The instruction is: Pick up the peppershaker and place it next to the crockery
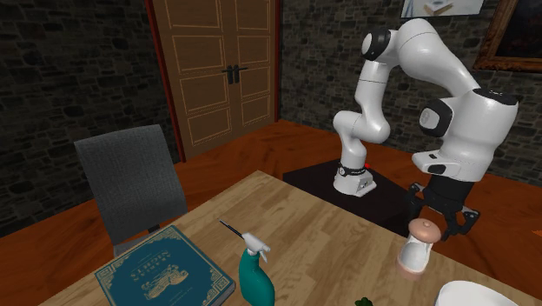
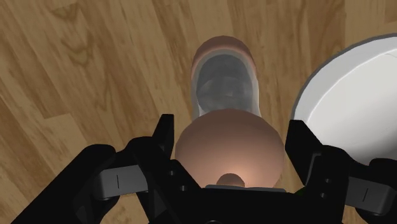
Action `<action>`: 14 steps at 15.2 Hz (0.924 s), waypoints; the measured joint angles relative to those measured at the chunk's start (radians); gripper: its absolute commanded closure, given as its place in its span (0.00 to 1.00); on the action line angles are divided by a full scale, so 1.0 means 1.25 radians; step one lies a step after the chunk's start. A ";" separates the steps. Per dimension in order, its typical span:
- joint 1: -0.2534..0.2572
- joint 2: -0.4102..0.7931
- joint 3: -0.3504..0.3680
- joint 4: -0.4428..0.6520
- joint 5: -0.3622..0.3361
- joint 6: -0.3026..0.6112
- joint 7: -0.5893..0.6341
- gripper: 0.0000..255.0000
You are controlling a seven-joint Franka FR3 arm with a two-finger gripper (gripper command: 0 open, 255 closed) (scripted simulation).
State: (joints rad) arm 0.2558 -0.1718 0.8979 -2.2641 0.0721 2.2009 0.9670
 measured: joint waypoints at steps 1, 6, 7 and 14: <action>0.000 0.001 0.001 -0.001 -0.001 0.002 0.001 1.00; 0.000 0.002 0.002 -0.002 -0.002 0.004 0.002 1.00; 0.000 0.002 0.002 -0.002 -0.002 0.004 0.002 0.00; 0.001 -0.003 0.000 0.006 0.002 -0.007 0.000 0.00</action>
State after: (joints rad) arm 0.2571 -0.1754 0.8976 -2.2565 0.0745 2.1919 0.9670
